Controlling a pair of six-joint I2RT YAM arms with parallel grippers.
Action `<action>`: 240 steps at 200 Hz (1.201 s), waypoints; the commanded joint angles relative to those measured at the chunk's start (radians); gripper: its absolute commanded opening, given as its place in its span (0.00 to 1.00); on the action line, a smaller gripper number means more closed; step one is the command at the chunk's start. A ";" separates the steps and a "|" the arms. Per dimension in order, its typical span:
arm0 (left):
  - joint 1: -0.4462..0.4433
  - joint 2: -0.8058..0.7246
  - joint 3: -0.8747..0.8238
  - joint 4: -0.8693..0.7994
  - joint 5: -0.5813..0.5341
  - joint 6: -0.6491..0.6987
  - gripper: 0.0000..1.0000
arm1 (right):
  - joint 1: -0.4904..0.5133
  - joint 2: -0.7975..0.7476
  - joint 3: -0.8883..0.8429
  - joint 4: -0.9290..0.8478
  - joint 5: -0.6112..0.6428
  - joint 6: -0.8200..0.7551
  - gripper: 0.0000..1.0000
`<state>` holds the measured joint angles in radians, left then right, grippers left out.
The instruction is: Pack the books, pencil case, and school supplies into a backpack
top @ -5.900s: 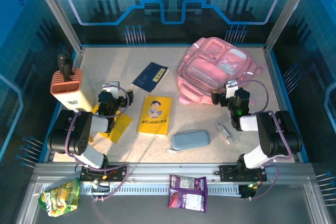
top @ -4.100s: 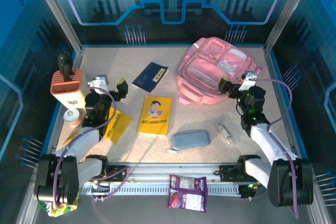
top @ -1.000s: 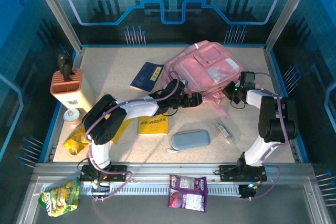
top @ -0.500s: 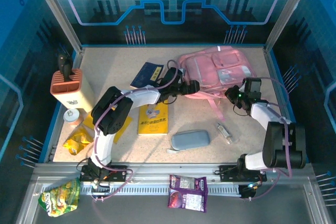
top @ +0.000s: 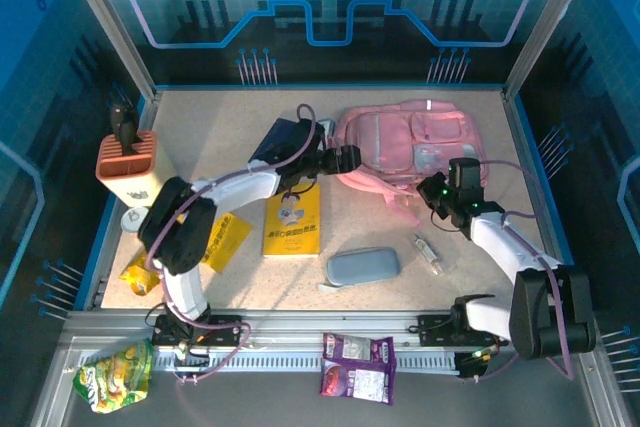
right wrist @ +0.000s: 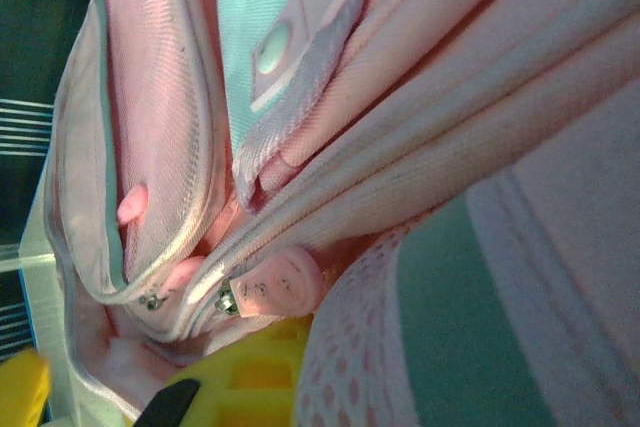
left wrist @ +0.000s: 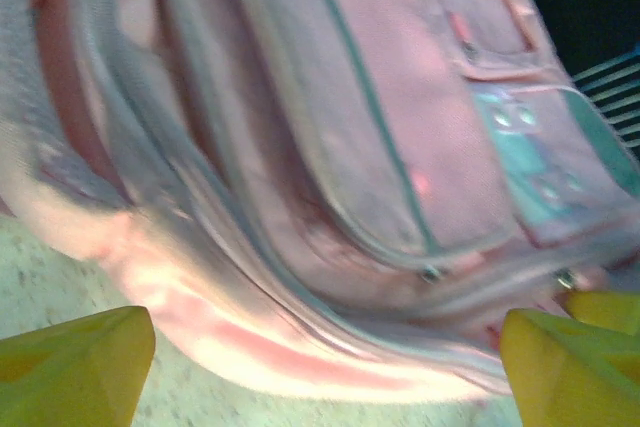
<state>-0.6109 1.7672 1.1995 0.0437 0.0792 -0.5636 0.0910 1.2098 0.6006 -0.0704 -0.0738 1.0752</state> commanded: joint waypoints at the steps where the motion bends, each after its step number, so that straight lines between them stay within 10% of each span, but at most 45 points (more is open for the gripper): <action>1: -0.080 -0.084 -0.072 0.011 -0.037 0.029 0.87 | 0.035 -0.047 0.040 0.002 0.022 0.066 0.00; 90: -0.348 0.016 -0.136 0.289 -0.109 0.239 0.75 | 0.057 -0.115 0.084 -0.078 0.032 0.080 0.00; 240: -0.384 0.303 0.038 0.490 -0.379 0.275 0.58 | 0.102 -0.145 0.088 -0.088 0.066 0.101 0.00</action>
<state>-0.9924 2.0434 1.1770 0.5270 -0.2070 -0.2680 0.1658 1.1042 0.6636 -0.2092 0.0029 1.1618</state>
